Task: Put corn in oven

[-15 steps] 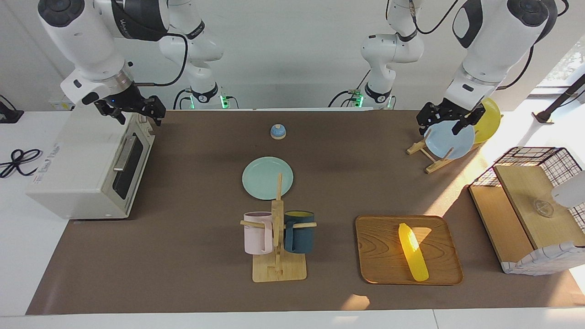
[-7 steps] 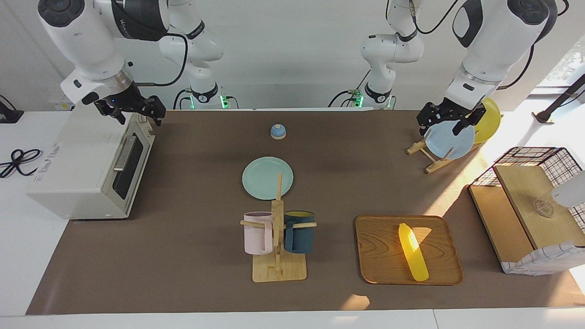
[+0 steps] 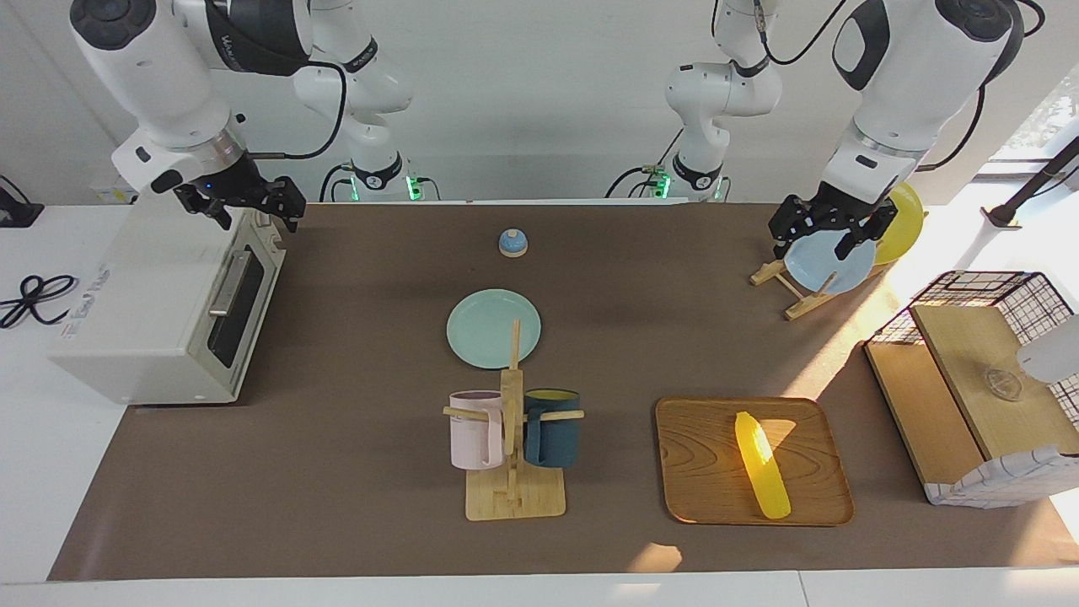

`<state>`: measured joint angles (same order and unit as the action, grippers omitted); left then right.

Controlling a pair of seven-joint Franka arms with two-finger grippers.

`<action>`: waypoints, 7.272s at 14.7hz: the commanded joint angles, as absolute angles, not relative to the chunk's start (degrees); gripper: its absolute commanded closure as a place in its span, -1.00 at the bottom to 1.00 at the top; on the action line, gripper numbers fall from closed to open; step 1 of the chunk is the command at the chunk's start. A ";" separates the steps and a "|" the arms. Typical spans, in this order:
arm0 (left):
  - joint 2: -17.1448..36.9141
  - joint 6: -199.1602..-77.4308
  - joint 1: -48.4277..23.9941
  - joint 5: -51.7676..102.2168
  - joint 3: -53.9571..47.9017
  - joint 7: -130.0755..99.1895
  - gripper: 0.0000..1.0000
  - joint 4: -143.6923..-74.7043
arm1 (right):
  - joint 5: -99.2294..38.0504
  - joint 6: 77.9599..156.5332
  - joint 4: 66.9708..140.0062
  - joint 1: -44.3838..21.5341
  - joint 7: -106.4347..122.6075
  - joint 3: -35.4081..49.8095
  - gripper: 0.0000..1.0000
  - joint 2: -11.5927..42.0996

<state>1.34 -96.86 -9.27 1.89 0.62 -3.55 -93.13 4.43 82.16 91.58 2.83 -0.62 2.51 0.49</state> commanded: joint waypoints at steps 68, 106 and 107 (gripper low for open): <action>3.25 -119.07 -35.93 11.95 1.05 -31.18 1.00 -108.53 | 2.46 106.25 118.38 13.52 12.47 1.41 1.00 -7.47; 24.53 -146.43 -49.93 10.46 1.32 -40.61 -1.00 -105.21 | -4.13 135.86 133.33 2.21 0.27 2.11 1.00 3.68; 24.00 -145.82 -49.23 10.46 1.32 -40.52 -1.00 -105.29 | -4.48 136.31 133.33 2.11 -0.35 2.11 1.00 4.21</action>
<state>24.34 -146.68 -49.87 10.82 0.83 -41.37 -105.91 -3.88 133.73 132.88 2.66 0.17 2.71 2.81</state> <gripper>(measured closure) 0.000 0.991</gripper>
